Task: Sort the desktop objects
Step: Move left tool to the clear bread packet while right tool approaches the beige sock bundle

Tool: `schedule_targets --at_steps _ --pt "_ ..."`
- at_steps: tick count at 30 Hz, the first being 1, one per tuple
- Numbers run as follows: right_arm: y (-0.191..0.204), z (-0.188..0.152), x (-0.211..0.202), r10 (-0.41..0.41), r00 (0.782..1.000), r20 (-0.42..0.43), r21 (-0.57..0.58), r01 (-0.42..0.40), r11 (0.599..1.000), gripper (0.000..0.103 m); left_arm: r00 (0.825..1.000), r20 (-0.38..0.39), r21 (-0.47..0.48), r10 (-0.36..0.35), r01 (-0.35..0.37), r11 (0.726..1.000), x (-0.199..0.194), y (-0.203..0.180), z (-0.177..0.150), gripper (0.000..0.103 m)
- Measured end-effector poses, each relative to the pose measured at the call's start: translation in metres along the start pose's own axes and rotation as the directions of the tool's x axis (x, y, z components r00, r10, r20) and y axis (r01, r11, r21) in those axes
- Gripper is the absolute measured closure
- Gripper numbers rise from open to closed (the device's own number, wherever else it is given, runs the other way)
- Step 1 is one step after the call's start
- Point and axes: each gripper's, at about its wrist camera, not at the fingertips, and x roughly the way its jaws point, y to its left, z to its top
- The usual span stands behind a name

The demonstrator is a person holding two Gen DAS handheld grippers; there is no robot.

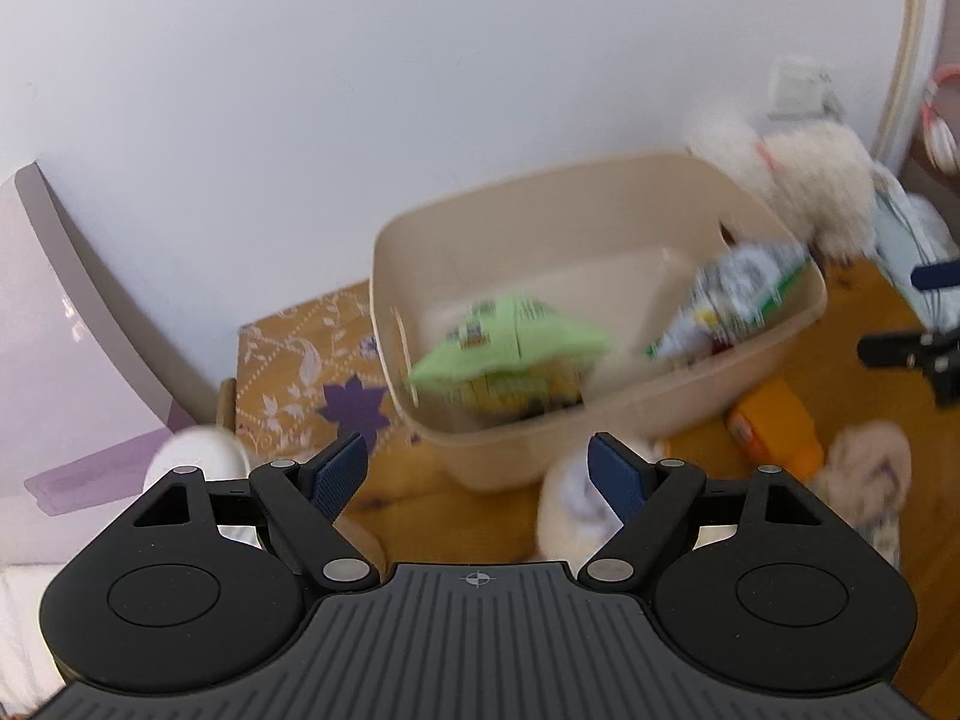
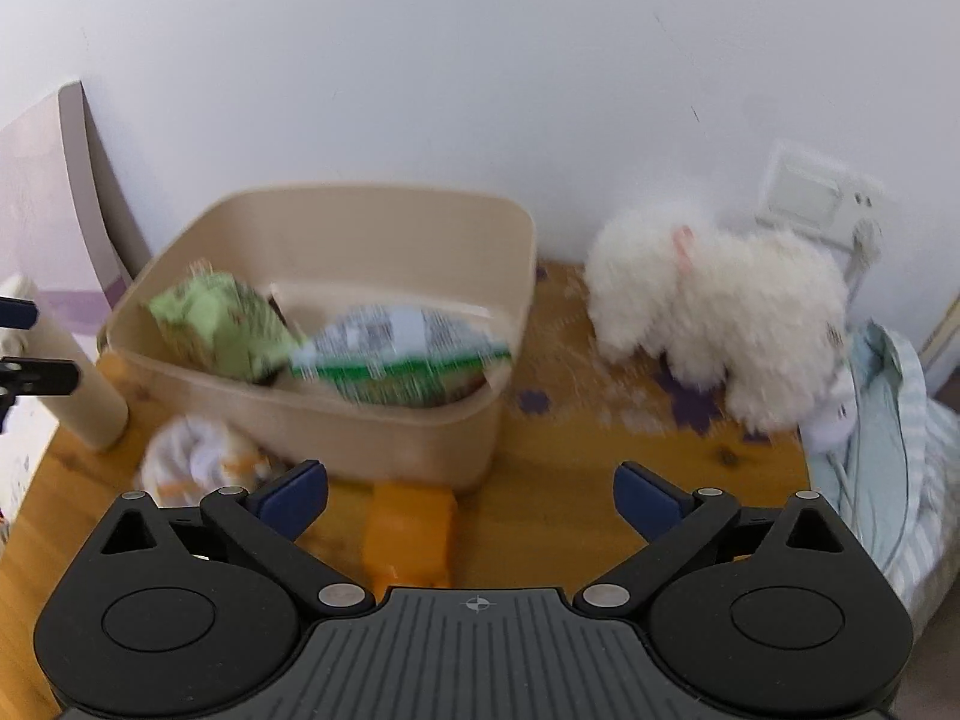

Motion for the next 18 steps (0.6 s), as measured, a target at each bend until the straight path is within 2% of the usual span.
schedule_targets --at_steps 9,18 --pt "-0.013 -0.046 0.004 0.002 0.996 -0.088 0.017 -0.001 1.0 0.0 0.994 -0.109 0.106 -0.029 0.041 0.994 0.007 -0.008 -0.05 0.021" --pt "0.006 -0.069 0.023 0.024 0.983 -0.179 -0.034 -0.031 0.999 0.0 0.97 -0.236 0.224 -0.064 0.118 0.968 0.024 -0.021 -0.08 0.021"
